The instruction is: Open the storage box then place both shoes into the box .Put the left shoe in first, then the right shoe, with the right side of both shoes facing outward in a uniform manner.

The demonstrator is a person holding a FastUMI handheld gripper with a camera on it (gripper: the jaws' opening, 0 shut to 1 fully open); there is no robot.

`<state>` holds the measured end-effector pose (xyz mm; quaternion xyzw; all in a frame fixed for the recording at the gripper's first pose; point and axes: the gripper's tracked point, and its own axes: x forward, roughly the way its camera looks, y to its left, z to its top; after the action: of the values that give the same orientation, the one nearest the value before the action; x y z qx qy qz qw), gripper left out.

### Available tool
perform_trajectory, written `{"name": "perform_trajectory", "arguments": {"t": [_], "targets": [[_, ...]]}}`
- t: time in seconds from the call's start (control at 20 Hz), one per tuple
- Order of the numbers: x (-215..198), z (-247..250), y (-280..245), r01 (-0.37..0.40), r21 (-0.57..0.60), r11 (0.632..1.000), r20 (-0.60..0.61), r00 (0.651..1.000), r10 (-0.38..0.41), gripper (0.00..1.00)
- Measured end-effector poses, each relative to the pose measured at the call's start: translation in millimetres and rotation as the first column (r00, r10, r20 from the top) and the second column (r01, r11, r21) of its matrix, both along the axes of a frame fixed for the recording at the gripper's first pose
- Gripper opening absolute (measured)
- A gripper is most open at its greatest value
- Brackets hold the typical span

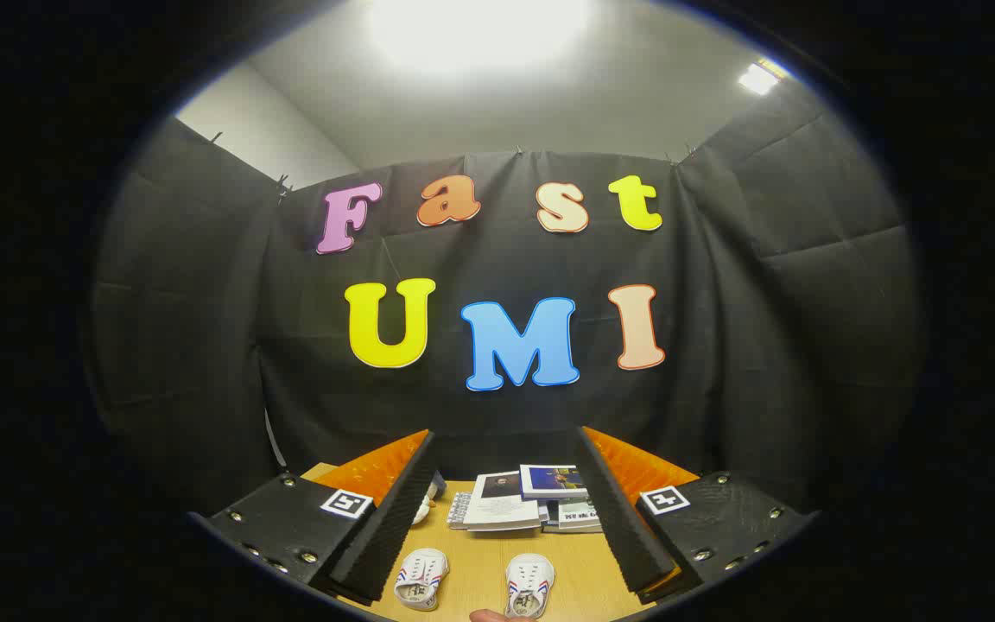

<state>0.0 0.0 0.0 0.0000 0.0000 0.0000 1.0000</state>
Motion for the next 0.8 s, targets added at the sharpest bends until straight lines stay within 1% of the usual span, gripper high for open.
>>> {"name": "perform_trajectory", "arguments": {"t": [0.4,0.6,0.8], "targets": [[10.7,6.9,10.8,-0.008,-0.039,0.999,0.029,1.0,0.009,0.97],[14.9,0.9,23.7,-0.038,-0.034,0.999,0.014,0.999,0.039,0.97],[18.8,0.8,29.1,-0.047,-0.037,0.998,0.013,0.999,0.047,0.97]]}}
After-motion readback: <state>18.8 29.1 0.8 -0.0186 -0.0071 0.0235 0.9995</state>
